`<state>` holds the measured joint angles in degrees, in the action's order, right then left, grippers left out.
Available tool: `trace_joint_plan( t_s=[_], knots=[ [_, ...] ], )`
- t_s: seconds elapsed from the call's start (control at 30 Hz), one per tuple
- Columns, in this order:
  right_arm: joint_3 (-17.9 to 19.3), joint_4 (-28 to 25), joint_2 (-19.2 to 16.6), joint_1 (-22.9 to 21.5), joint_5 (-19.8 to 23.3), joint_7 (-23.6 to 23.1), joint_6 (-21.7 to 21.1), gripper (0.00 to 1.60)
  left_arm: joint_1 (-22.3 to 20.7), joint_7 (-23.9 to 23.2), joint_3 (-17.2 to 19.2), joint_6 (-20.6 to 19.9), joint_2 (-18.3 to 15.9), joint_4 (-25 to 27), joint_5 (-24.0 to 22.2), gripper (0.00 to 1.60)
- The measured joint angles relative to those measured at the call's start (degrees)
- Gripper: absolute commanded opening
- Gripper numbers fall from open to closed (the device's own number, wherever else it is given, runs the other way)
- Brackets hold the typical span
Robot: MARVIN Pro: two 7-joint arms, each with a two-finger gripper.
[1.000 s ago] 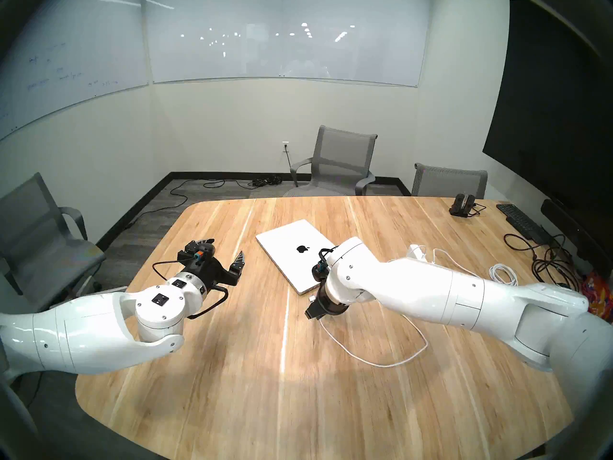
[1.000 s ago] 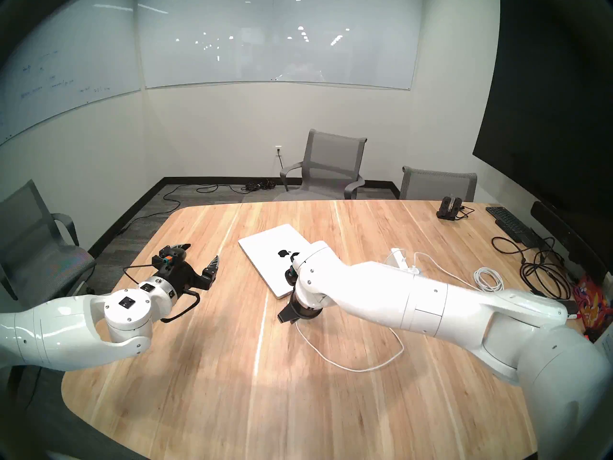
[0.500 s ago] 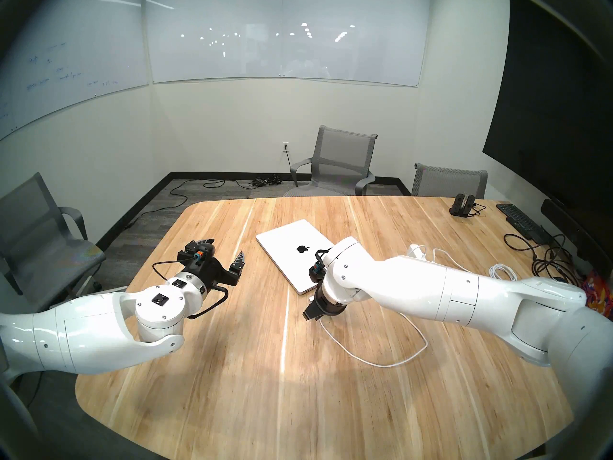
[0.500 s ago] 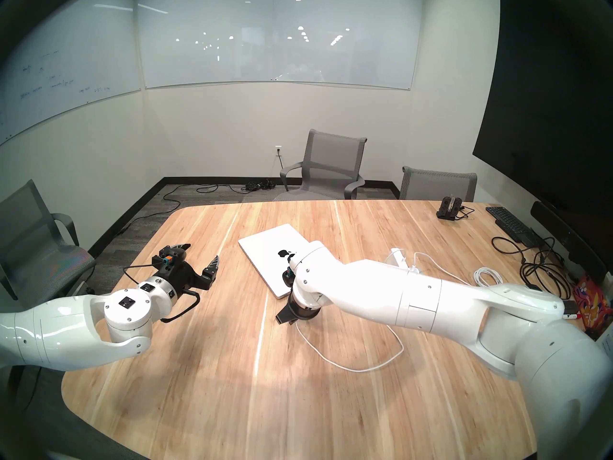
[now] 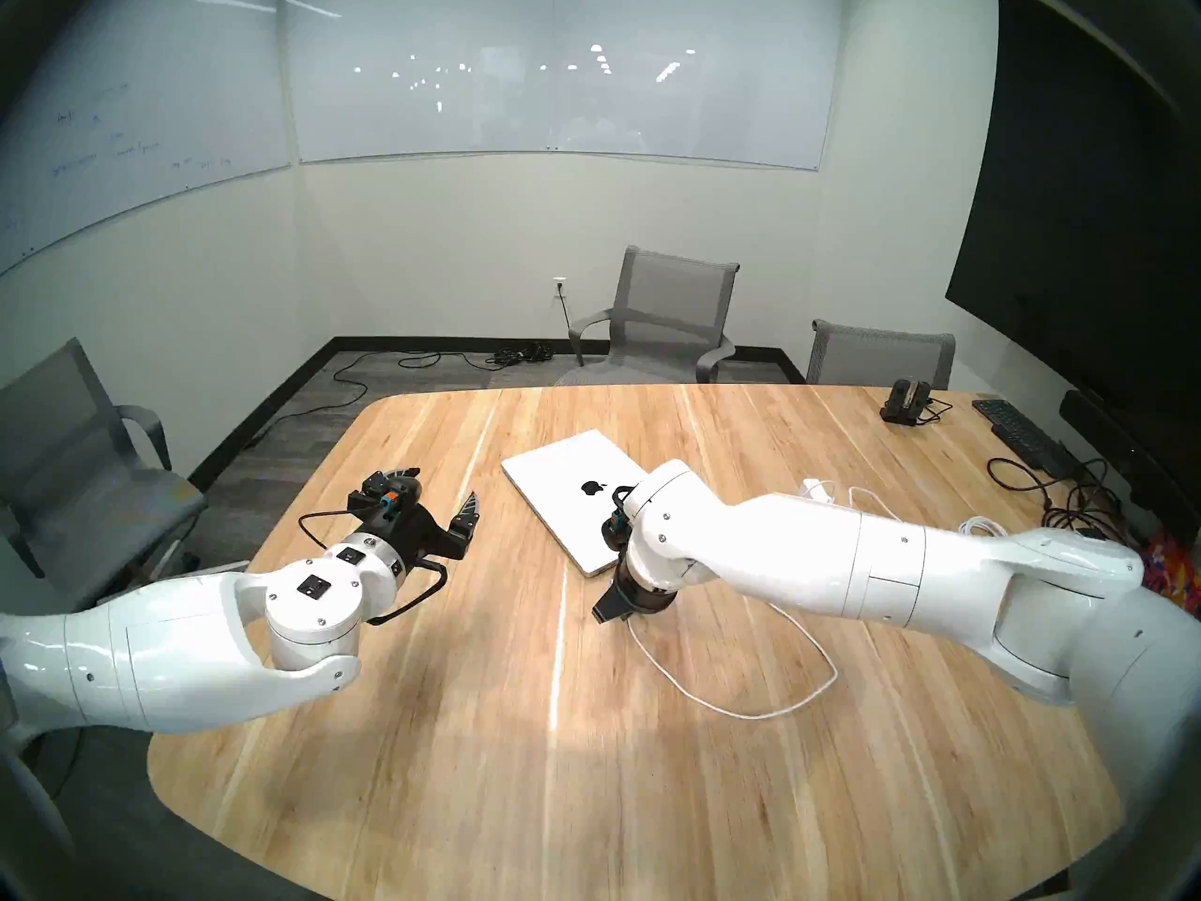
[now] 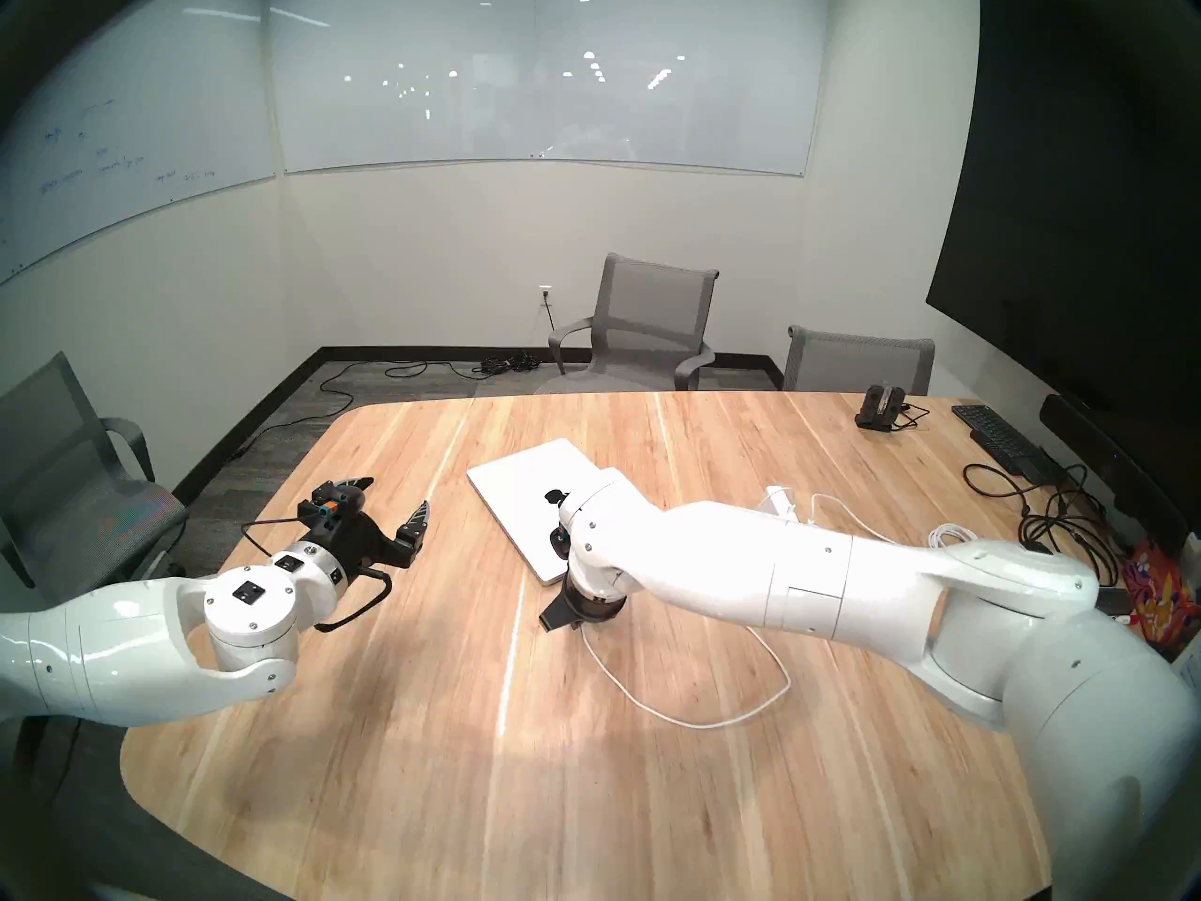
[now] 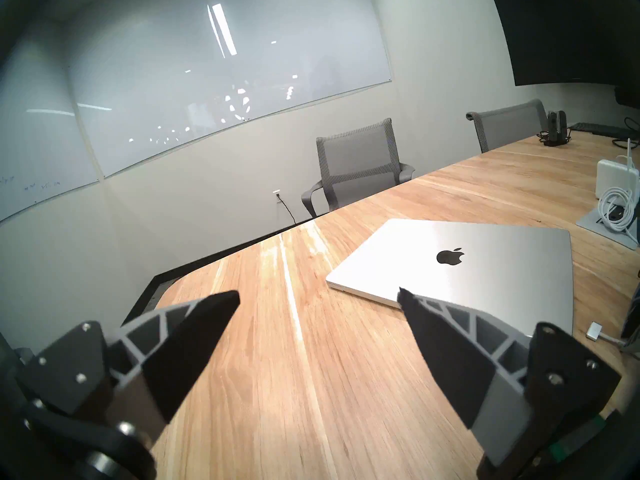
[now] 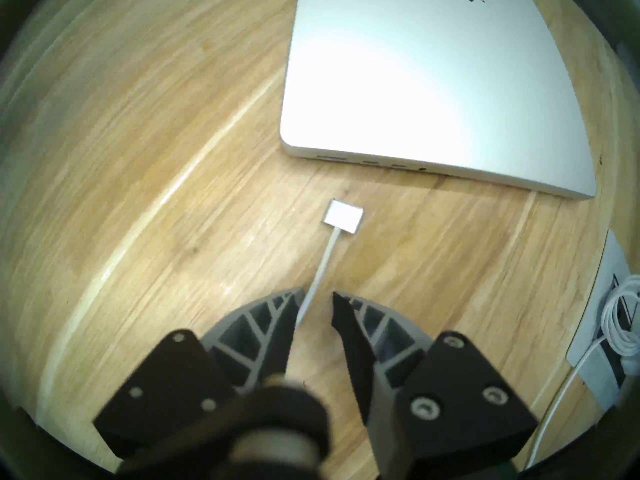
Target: Plug the charging cable into the port of a MacBook
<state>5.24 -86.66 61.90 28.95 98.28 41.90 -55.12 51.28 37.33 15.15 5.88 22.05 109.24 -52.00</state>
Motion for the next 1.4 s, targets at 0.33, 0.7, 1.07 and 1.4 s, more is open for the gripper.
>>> trace_joint_plan(
  t_s=[0.33, 0.7, 1.07, 1.4],
  knots=[
    [-0.59, 1.02, 0.70, -1.02, 1.00, -0.48, 0.01, 0.00, 0.00, 0.00, 0.00, 0.00, 0.00, 0.00, 0.00, 1.60],
    [-1.20, -0.52, -0.20, -1.61, 2.52, -1.09, 0.01, 0.00, 0.00, 0.00, 0.00, 0.00, 0.00, 0.00, 0.00, 1.60],
    [-0.88, -6.21, -4.93, -3.51, 3.99, -1.78, 0.00, 0.00, 0.00, 0.00, 0.00, 0.00, 0.00, 0.00, 0.00, 1.60],
    [-1.37, -7.74, -8.51, -5.75, 3.05, -9.47, 0.00, 0.00, 0.00, 0.00, 0.00, 0.00, 0.00, 0.00, 0.00, 1.60]
  ],
)
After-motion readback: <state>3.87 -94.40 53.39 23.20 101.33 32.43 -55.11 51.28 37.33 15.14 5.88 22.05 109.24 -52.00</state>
